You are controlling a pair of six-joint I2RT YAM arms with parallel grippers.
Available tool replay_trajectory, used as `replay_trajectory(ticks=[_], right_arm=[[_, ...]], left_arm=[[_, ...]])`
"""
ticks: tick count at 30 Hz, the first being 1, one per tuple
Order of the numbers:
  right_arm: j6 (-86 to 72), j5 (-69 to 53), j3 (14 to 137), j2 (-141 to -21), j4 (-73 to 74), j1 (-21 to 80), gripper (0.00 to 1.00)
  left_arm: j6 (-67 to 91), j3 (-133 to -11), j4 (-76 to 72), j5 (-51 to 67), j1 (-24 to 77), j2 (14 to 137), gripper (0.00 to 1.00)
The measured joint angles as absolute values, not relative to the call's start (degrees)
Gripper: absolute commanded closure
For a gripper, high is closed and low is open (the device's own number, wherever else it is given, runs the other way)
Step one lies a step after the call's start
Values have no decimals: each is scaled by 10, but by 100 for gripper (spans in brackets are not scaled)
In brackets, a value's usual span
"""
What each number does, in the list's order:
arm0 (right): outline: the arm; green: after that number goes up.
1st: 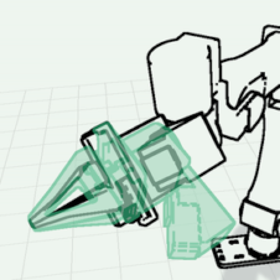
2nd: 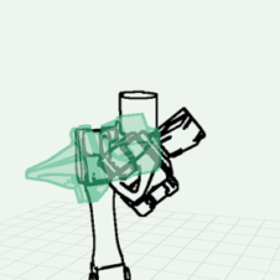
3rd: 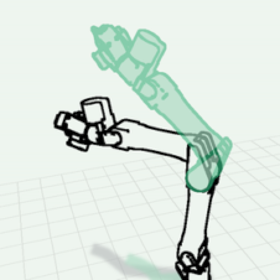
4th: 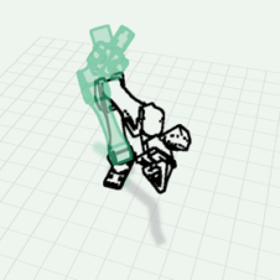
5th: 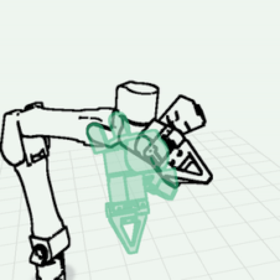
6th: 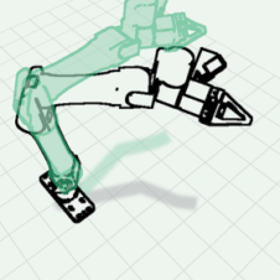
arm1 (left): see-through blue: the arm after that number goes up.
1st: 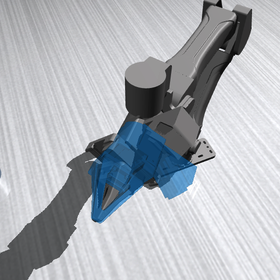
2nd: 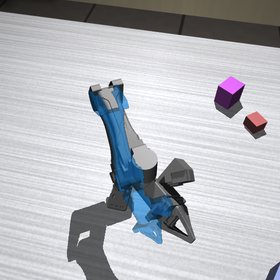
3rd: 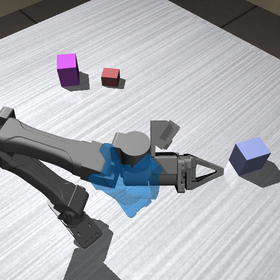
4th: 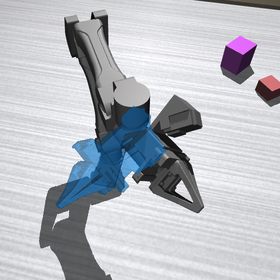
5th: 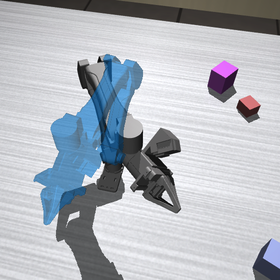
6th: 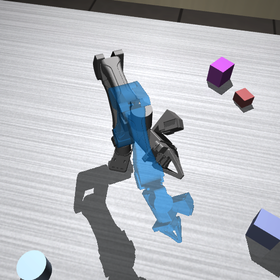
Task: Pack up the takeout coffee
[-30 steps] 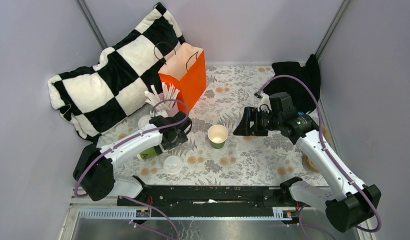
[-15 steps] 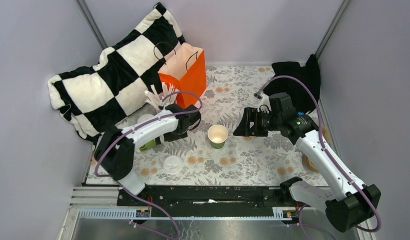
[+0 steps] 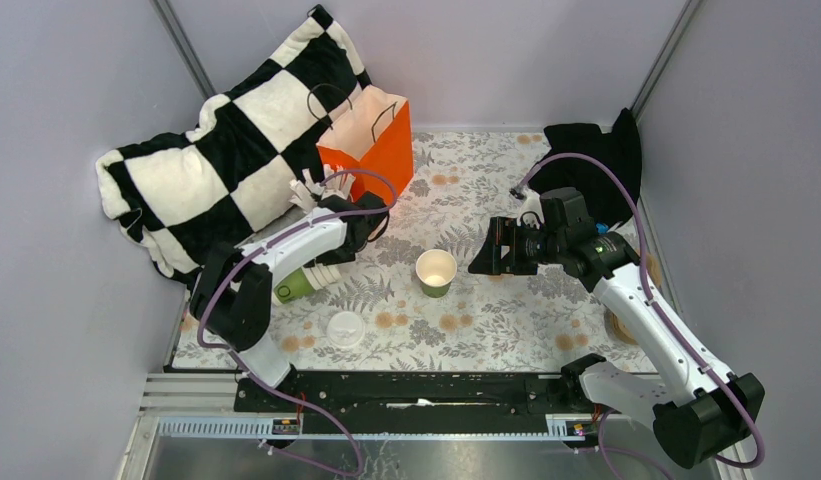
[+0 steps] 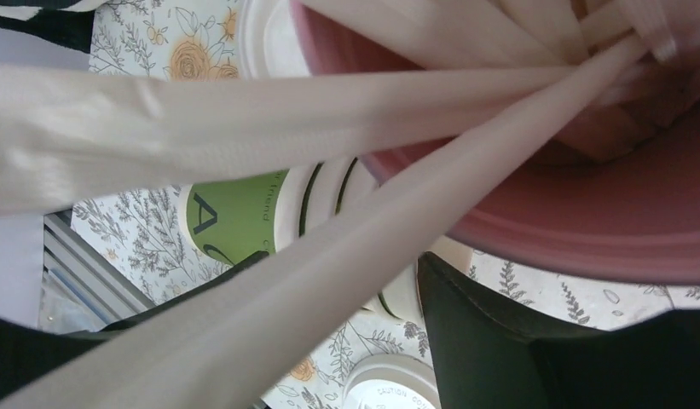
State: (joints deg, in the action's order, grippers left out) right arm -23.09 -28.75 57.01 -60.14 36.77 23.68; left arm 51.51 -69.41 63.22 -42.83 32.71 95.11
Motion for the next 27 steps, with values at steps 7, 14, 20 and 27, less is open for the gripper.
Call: replay_trajectory(ticks=[7,14,20,27], right_arm=[[-228,-288,570,-601,368,237,19],[-227,-288,570,-601,368,237,18],[-227,-288,570,-601,368,237,19],[-224,-288,570,-601,369,237,18]], left_arm=[[482,-674,599,-416,330,935,70],[470,-664,599,-406,330,885,88],[465,-651,600,-395,330,821,100],[480,-650,614,-375,330,753,100]])
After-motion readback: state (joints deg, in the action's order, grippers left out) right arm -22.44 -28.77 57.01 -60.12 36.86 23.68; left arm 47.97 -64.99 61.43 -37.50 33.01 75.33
